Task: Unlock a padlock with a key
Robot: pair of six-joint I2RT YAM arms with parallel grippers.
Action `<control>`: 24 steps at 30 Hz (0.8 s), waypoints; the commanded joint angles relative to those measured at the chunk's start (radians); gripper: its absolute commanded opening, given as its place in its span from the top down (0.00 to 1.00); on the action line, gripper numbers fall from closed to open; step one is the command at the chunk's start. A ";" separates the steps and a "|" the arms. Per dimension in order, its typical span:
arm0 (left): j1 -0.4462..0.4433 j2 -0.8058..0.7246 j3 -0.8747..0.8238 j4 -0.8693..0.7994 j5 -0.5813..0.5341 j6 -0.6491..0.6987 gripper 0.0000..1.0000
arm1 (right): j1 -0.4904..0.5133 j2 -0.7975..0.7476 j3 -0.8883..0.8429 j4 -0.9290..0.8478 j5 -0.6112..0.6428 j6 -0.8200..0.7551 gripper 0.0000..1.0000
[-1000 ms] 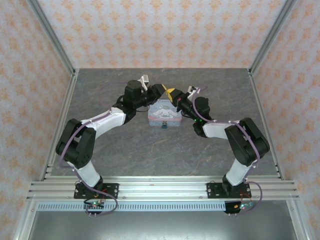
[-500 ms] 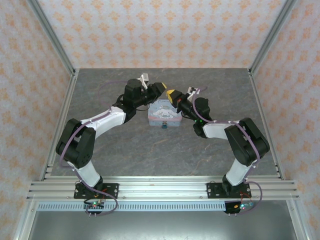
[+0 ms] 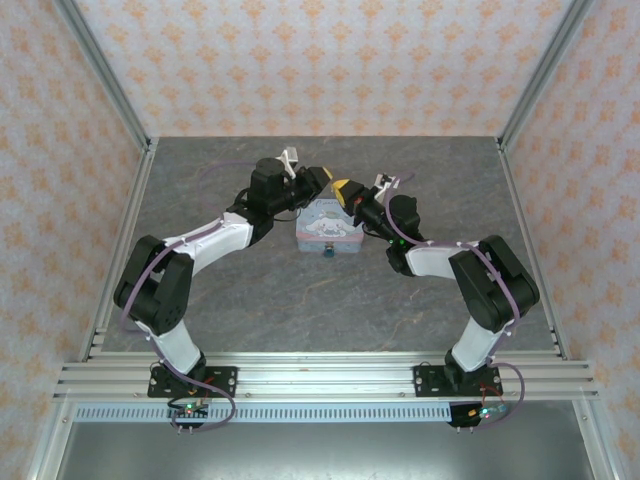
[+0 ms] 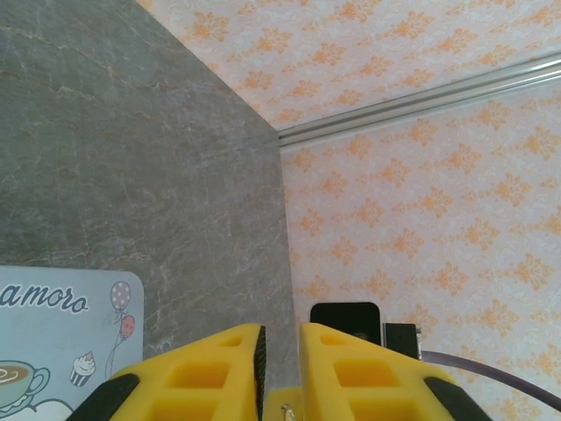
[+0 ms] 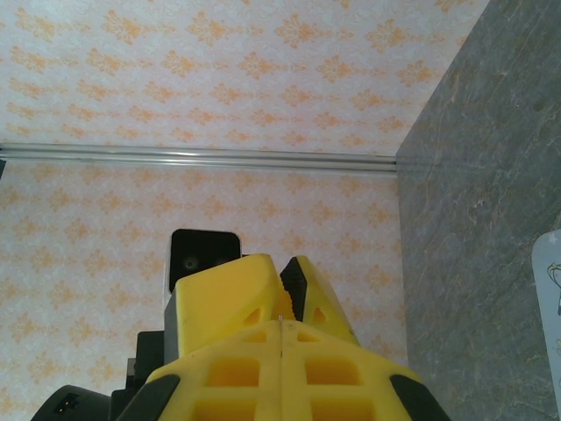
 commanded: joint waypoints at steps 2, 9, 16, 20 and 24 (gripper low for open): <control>-0.013 0.020 0.040 0.036 -0.009 -0.004 0.87 | -0.001 -0.041 -0.001 0.017 -0.014 -0.010 1.00; -0.019 0.029 0.048 0.035 -0.005 -0.004 0.98 | 0.000 -0.041 0.004 0.010 -0.017 -0.010 1.00; -0.019 0.015 0.052 0.032 -0.009 0.006 1.00 | -0.026 -0.097 -0.053 -0.015 0.012 -0.024 0.56; -0.019 0.005 0.053 0.037 -0.006 0.005 1.00 | -0.054 -0.139 -0.090 -0.031 0.020 -0.042 0.46; -0.019 -0.003 0.051 0.049 0.002 -0.001 1.00 | -0.061 -0.172 -0.073 -0.098 0.004 -0.116 0.47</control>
